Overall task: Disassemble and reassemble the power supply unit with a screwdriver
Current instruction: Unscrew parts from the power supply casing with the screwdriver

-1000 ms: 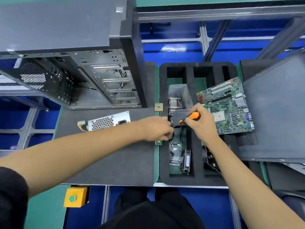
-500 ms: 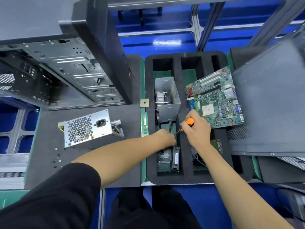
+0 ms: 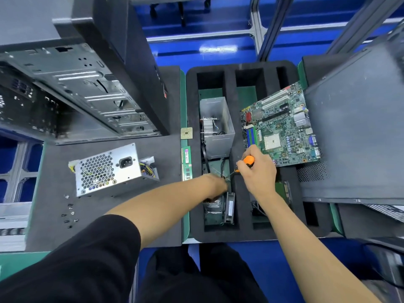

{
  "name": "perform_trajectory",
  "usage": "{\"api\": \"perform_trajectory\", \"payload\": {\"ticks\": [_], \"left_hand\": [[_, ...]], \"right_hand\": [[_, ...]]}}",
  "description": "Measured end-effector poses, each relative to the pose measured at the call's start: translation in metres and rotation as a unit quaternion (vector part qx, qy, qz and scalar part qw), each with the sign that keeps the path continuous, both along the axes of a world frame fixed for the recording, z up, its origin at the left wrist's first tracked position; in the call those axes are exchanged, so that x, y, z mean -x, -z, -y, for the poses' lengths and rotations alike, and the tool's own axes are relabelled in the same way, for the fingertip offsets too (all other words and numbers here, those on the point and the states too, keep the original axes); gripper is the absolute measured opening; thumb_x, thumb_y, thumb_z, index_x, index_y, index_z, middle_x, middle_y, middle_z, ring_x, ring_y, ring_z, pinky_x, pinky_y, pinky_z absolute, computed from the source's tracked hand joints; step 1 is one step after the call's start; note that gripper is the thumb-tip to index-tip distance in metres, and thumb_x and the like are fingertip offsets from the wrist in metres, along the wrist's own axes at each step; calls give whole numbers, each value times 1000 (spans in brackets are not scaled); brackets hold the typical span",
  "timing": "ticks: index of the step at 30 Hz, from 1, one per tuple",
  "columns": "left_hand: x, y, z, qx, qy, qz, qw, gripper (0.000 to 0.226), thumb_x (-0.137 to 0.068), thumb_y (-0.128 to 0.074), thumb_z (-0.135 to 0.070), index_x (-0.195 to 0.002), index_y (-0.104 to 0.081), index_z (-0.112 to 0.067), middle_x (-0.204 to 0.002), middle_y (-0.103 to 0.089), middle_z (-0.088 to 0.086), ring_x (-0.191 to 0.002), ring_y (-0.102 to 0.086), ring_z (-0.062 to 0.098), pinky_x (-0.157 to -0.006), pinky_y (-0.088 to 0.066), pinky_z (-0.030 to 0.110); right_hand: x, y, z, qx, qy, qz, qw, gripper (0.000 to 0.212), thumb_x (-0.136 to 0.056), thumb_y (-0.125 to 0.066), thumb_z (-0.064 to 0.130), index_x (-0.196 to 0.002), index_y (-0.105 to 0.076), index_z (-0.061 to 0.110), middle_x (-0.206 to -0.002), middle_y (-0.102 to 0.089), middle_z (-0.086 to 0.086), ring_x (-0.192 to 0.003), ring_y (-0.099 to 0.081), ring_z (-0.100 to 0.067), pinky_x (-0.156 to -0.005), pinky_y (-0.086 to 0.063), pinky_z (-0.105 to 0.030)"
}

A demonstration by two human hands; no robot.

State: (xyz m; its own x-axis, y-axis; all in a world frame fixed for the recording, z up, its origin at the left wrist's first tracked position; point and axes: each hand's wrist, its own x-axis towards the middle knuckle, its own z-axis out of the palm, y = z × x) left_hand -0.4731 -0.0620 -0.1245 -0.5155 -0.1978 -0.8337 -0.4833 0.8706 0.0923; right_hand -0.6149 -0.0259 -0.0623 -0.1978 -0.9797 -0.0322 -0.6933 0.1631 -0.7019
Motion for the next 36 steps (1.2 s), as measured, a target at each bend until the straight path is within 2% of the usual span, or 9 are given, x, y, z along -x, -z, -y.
{"api": "perform_trajectory", "payload": {"ticks": [4,11,15,18,23,28,31,33,36], "left_hand": [[3,-9,6,-41,-9,50,998,36,-99,-64,-26,-129,-62,-8,-113,-60,5,-93,-56,25,-82,-56,37],[-6,-37,23,-134,-71,-25,988,43,-99,-61,-21,-138,-50,-4,-133,-59,15,-115,-58,35,-88,-48,41],[-22,-57,34,-171,-136,-95,971,15,-88,-64,-2,-96,-53,-8,-97,-64,17,-79,-53,27,-72,-42,35],[-36,-76,35,-199,-213,-166,942,22,-86,-52,7,-101,-53,-10,-81,-65,9,-74,-60,21,-70,-47,34],[-74,-116,28,-201,-348,-372,837,17,-91,-68,-4,-91,-63,-20,-86,-74,3,-79,-72,16,-81,-58,36],[-142,-158,-5,-172,-524,-560,618,22,-86,-80,-38,-90,-63,-24,-95,-76,2,-95,-75,19,-84,-58,28],[-175,-174,-18,-148,-573,-622,513,23,-83,-84,-30,-88,-63,-26,-95,-76,9,-95,-75,20,-83,-56,25],[-193,-181,-23,-135,-582,-637,487,23,-82,-85,-25,-86,-63,-27,-95,-77,10,-92,-75,22,-83,-57,28],[-214,-188,-27,-120,-585,-641,482,25,-82,-85,-24,-87,-61,-28,-97,-78,8,-94,-73,32,-85,-57,46]], "right_hand": [[1,-1,1,-11,3,-9,1000,15,-76,-54,35,-79,-40,30,-59,-49,3,-66,-51,-25,-53,-24,-30],[6,-17,12,4,-2,-21,1000,13,-75,-52,37,-77,-41,30,-57,-49,0,-61,-50,-22,-51,-25,-30],[2,-31,18,6,-13,-21,1000,12,-74,-50,39,-76,-40,32,-56,-48,-1,-59,-48,-21,-51,-25,-30],[-2,-46,20,23,-28,-24,999,12,-73,-50,38,-76,-40,30,-56,-48,-2,-58,-48,-22,-51,-29,-33],[-11,-107,34,121,-17,27,992,15,-72,-56,23,-73,-42,23,-56,-44,0,-58,-44,-27,-53,-41,-46],[-49,-189,53,245,-80,182,949,20,-74,-61,17,-66,-43,22,-56,-46,7,-51,-54,-12,-46,-39,-27],[-90,-215,59,259,-135,253,922,25,-75,-62,13,-66,-44,29,-55,-49,10,-48,-58,-2,-45,-42,-25],[-115,-220,62,242,-154,269,919,22,-76,-63,16,-68,-46,27,-55,-46,-1,-46,-59,-18,-43,-45,-43],[-146,-221,68,225,-180,245,926,18,-75,-63,21,-69,-47,26,-59,-43,-10,-48,-48,-32,-46,-42,-46]]}}
